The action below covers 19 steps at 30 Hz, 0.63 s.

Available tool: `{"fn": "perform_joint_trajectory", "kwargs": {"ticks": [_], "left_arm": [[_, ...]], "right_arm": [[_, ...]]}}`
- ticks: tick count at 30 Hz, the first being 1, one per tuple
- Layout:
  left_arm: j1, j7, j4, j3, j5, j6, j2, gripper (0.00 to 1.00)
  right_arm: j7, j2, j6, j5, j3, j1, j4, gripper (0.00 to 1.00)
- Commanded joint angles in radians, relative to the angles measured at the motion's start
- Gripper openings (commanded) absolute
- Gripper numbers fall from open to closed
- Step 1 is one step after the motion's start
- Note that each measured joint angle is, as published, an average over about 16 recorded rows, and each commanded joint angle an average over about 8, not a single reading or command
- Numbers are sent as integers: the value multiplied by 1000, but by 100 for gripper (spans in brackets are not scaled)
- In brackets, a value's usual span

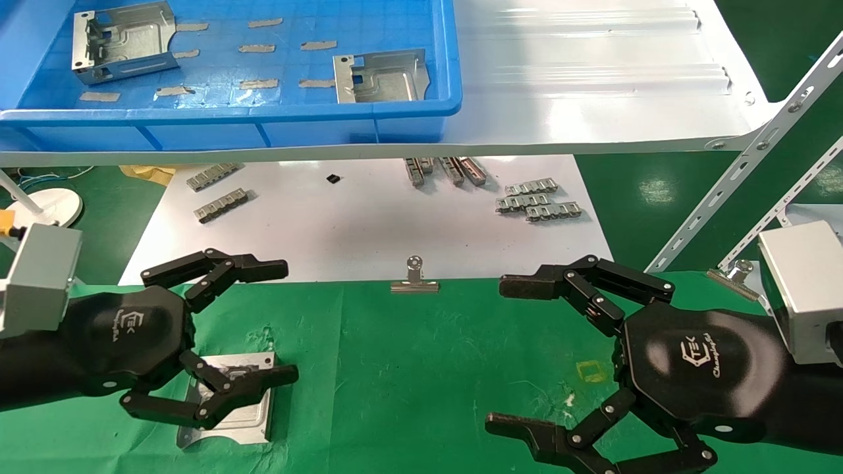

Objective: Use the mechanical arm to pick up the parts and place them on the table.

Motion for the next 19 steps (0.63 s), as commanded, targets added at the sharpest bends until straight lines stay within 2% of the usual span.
{"fn": "perform_joint_trajectory", "kwargs": {"ticks": [1, 19], "left_arm": [[15, -24, -34, -20, -2, -4, -3, 100], [129, -212, -297, -170, -17, -30, -27, 100]], "right_arm": [[0, 0, 0, 0, 0, 0, 0, 100], [0, 0, 0, 0, 0, 0, 0, 100]]}}
